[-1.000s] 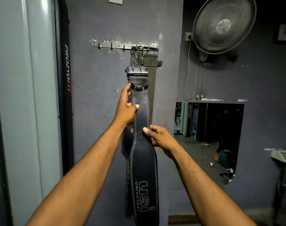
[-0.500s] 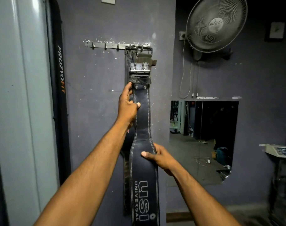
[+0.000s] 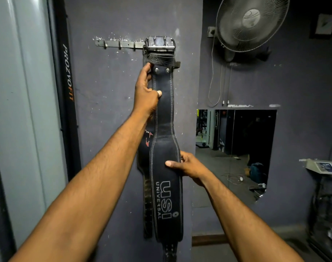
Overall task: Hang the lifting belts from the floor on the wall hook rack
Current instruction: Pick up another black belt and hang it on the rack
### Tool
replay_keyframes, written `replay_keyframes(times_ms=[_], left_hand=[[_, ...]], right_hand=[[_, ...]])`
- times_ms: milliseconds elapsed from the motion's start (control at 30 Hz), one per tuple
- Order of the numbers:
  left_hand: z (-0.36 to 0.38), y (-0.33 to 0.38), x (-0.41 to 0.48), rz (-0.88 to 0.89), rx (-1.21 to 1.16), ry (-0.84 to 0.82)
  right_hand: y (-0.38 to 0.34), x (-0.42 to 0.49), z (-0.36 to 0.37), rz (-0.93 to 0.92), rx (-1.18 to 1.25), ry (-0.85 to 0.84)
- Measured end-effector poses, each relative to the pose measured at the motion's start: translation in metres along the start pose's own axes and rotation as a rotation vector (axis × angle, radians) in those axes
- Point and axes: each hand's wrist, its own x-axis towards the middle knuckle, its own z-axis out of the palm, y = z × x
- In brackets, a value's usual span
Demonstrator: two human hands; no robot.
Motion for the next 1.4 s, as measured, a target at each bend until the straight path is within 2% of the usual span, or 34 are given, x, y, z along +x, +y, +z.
replay_keyframes(times_ms=[100, 267, 400, 533, 600, 667, 733, 800, 900, 1067, 1233, 1267, 1333, 1400], left_hand=[[-0.003, 0.005, 0.004, 0.023, -0.04, 0.001], [-0.001, 0.009, 0.006, 0.016, -0.052, -0.003], [-0.002, 0.012, 0.009, 0.029, -0.06, -0.023], [-0.005, 0.006, 0.003, 0.027, -0.012, -0.071], [-0.008, -0.003, -0.005, 0.01, -0.003, -0.086], [-0.01, -0.013, -0.012, -0.004, 0.005, -0.092], [-0.011, -0.017, -0.018, -0.039, 0.01, -0.106], [-0.01, -0.019, -0.026, -0.09, -0.015, -0.137], [-0.013, -0.021, -0.033, -0.132, -0.026, -0.158], [-0.02, -0.017, -0.047, -0.149, 0.073, -0.217], [-0.046, -0.058, -0.107, -0.522, 0.113, -0.498], [-0.046, -0.062, -0.113, -0.55, 0.159, -0.504], [-0.043, -0.068, -0.115, -0.505, 0.218, -0.413], [-0.042, -0.071, -0.117, -0.495, 0.181, -0.383]], right_hand=[[0.01, -0.004, -0.003, 0.08, -0.15, -0.035], [0.017, -0.006, 0.007, 0.048, -0.096, -0.006], [0.044, -0.009, 0.012, 0.179, -0.204, -0.046], [0.037, -0.007, 0.013, 0.157, -0.215, -0.123], [0.008, -0.001, 0.014, 0.062, -0.057, -0.059], [-0.036, 0.01, 0.014, -0.107, 0.083, 0.085], [-0.078, 0.024, 0.012, -0.253, 0.112, 0.237], [-0.111, 0.035, 0.009, -0.322, 0.102, 0.282], [-0.137, 0.047, 0.006, -0.366, 0.084, 0.261], [-0.15, 0.065, 0.006, -0.387, 0.074, 0.402], [-0.159, 0.07, -0.003, -0.414, 0.157, 0.477], [-0.159, 0.071, -0.004, -0.41, 0.146, 0.482], [-0.156, 0.074, -0.003, -0.41, 0.126, 0.497], [-0.153, 0.077, -0.001, -0.408, 0.141, 0.53]])
